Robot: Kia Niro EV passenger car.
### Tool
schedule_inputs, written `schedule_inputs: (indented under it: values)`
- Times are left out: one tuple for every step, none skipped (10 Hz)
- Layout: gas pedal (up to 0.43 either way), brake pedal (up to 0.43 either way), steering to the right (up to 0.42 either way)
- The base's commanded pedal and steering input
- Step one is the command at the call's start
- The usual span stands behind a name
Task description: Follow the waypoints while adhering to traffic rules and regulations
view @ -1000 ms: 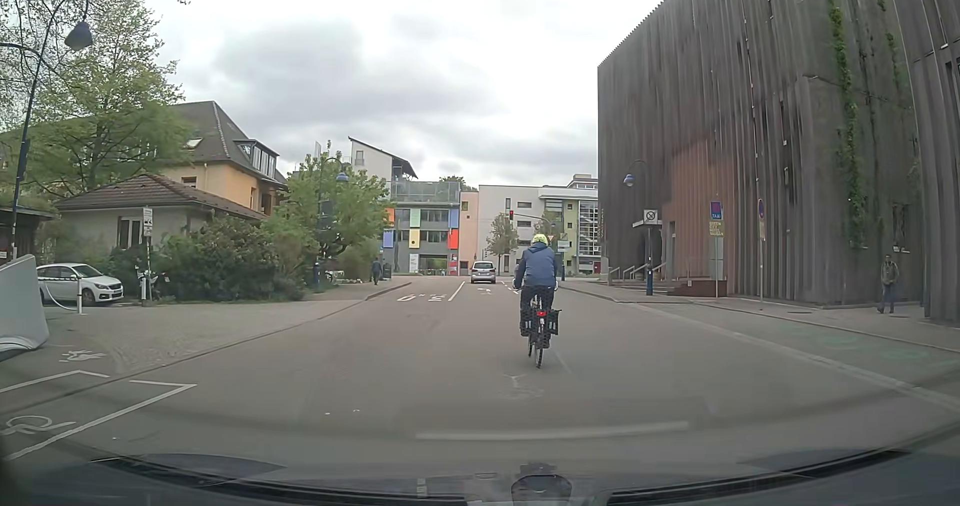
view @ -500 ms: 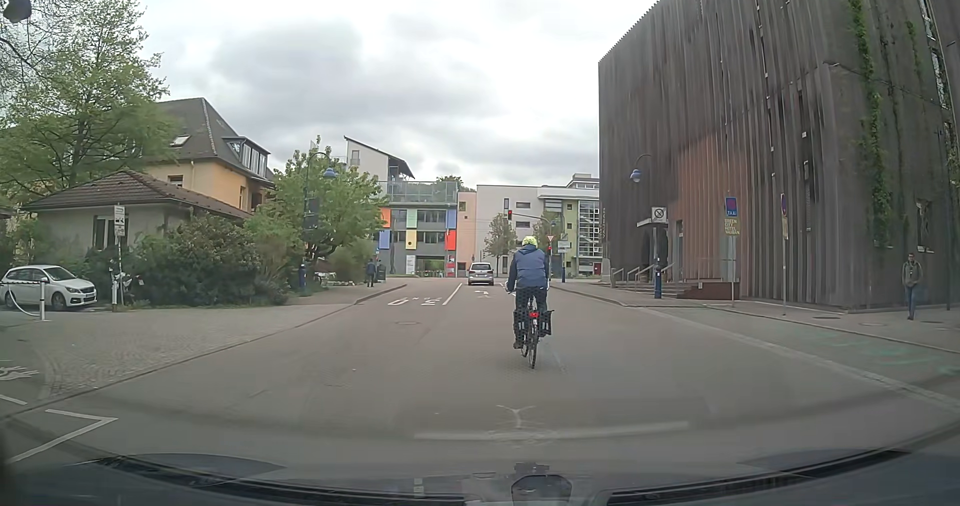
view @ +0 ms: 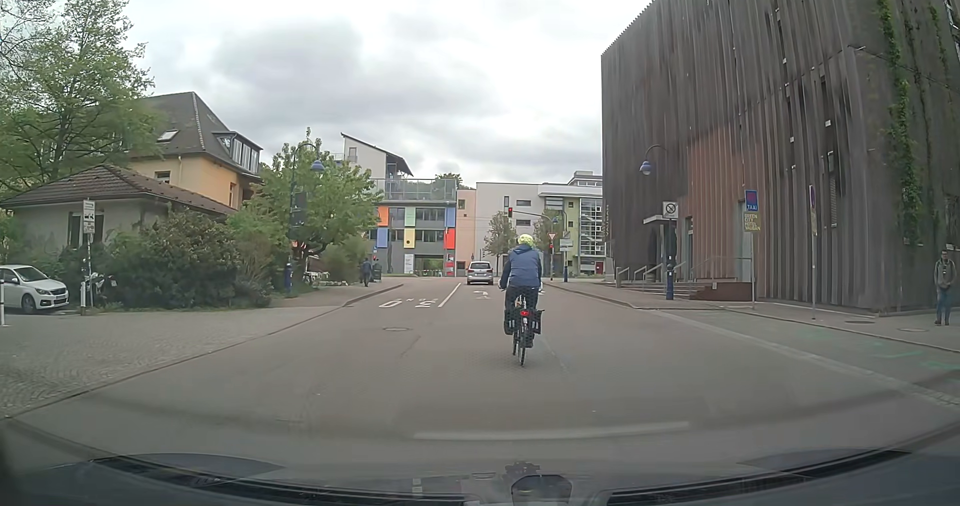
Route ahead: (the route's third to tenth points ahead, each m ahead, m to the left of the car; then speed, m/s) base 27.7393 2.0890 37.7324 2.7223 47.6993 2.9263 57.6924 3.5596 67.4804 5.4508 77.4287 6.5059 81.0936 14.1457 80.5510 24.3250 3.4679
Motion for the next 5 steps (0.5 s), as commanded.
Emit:
schedule_inputs:
  values:
    - [0.059, 0.0, -0.005]
    - [0.059, 0.0, -0.005]
    - [0.059, 0.0, -0.006]
    - [0.059, 0.0, -0.006]
    - [0.059, 0.0, -0.006]
